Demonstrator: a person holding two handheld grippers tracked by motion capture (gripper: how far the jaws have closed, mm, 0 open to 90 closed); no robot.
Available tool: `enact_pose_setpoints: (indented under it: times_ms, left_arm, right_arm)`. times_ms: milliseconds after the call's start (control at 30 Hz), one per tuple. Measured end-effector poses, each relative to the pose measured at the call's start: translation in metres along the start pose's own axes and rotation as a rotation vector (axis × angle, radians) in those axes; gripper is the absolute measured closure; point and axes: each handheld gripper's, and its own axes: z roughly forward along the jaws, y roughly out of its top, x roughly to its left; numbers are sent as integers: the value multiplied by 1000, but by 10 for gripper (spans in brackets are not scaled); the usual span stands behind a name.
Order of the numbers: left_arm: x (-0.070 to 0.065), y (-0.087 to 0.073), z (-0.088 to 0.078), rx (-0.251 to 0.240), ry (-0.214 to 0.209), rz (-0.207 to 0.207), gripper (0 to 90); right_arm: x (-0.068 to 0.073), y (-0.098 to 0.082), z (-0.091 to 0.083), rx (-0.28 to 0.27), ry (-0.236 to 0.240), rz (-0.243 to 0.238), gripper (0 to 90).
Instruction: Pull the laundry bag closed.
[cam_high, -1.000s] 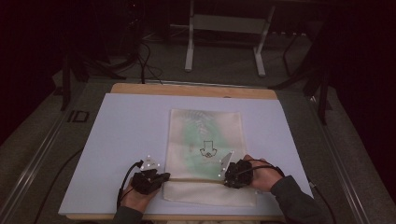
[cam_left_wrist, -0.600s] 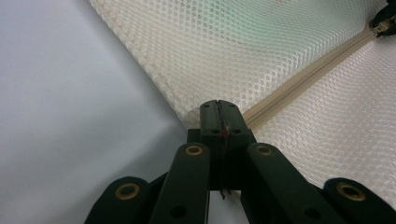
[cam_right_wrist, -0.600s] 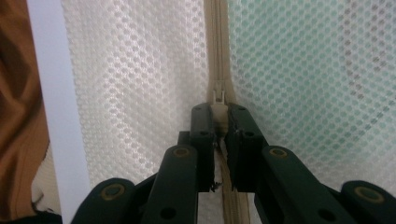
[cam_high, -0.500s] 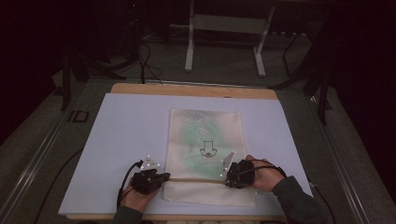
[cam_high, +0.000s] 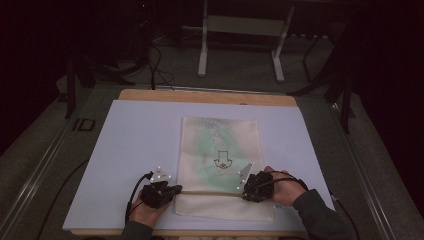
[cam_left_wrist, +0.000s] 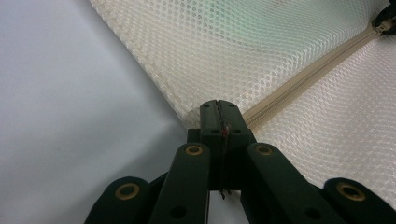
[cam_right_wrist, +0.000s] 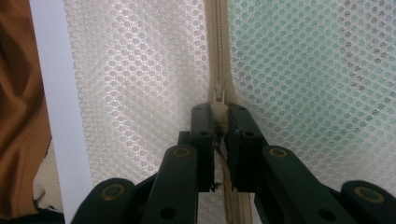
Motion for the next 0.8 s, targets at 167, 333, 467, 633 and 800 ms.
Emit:
enact_pose_setpoints:
  times_ms: [167, 333, 467, 633, 800]
  left_arm:
    - [0, 0, 0, 0, -1, -1, 894]
    - [0, 0, 0, 0, -1, 0, 894]
    - [0, 0, 0, -1, 0, 0, 894]
    - [0, 0, 0, 0, 0, 0, 894]
    - [0, 0, 0, 2, 2, 5, 894]
  right_arm:
    - [1, -1, -1, 6, -3, -2, 823]
    - [1, -1, -4, 4, -7, -7, 823]
    - [1, -2, -3, -2, -1, -3, 823]
    - [1, -3, -4, -4, -3, 2, 823]
    - [0, -3, -4, -6, -2, 3, 823]
